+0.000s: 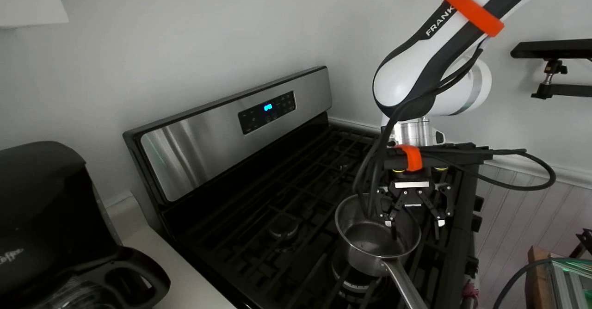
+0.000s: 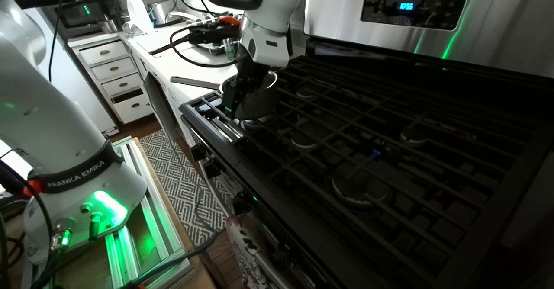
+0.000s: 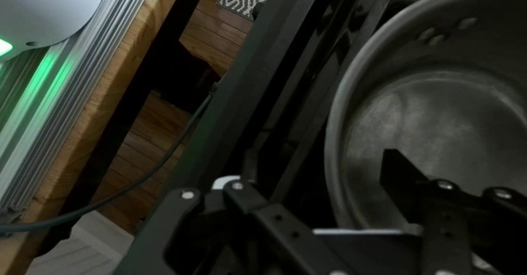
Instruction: Pick up the pot on the stove and put it on the front left plate of the stove
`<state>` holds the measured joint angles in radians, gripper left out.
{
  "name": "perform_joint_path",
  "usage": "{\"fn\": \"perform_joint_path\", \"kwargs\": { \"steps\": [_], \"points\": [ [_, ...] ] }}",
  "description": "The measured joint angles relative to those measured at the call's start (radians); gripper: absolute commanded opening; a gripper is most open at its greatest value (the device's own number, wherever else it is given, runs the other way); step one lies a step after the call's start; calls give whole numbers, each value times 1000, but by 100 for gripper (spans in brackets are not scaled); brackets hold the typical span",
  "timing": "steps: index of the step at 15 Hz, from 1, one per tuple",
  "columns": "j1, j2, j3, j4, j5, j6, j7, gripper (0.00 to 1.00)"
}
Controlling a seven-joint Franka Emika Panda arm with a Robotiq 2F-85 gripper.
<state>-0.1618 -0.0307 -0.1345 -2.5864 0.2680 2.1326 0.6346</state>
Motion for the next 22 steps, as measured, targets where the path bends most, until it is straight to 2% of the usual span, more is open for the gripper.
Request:
{"fn": "perform_joint_path", "kwargs": {
  "steps": [5,13,22],
  "points": [
    [-4,-26,-8,18,32,0,-34,100],
    [-3,-169,6,62,27,5,-59,100],
    [0,-231,62,125,-77,12,-100,100]
  ]
}}
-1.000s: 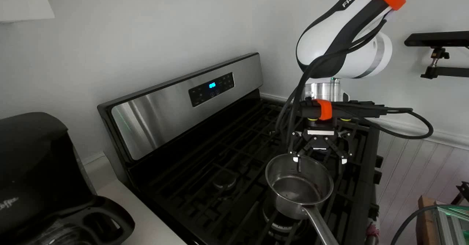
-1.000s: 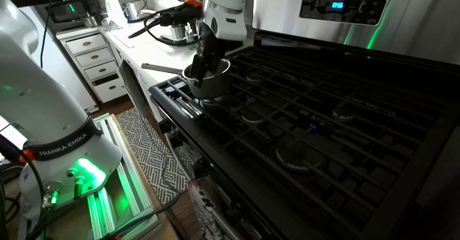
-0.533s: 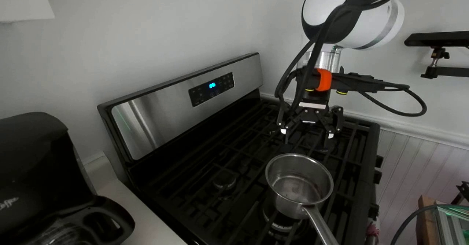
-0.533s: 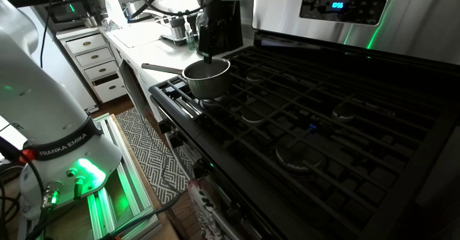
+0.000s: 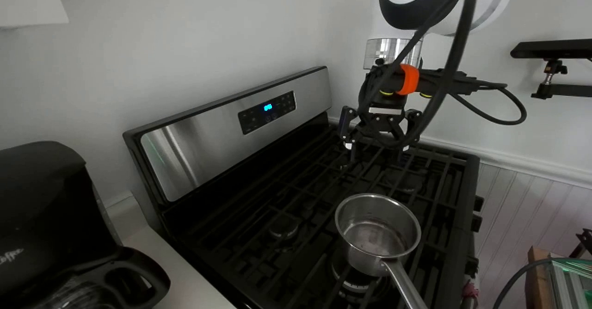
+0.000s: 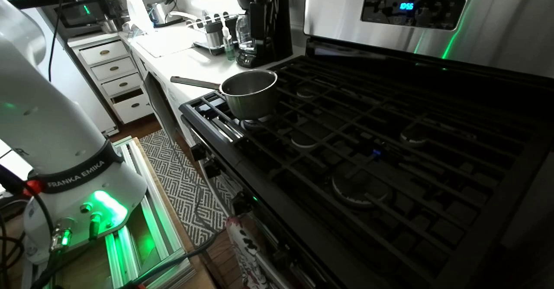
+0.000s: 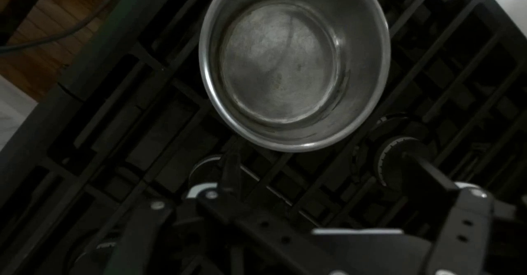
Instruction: Pick up the pot on the stove and put it on the front left plate of the stove
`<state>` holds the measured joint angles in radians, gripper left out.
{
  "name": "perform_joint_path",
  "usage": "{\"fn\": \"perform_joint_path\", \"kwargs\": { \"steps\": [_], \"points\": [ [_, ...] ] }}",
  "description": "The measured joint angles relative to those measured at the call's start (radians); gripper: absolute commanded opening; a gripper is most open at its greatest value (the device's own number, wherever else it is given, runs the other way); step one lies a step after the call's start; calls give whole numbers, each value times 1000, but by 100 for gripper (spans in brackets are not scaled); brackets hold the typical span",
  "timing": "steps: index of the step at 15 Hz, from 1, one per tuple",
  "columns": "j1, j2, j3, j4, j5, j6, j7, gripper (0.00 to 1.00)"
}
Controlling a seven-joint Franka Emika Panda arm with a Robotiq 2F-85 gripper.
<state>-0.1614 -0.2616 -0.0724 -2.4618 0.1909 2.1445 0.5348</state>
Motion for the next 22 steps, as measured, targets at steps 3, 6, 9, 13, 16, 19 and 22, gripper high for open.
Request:
{"fn": "perform_joint_path", "kwargs": {
  "steps": [3,6,9,13,16,19,22],
  "points": [
    [0,-6,10,16,-48,0,0,100],
    [-1,-20,21,30,-98,0,0,100],
    [-1,-51,33,38,-136,-1,0,100],
    [-3,-98,40,43,-155,-6,1,100],
    [-3,-108,41,43,-156,-8,1,100],
    [-3,-108,41,43,-156,-8,1,100],
    [-3,-108,41,43,-156,-8,1,100]
  ]
}}
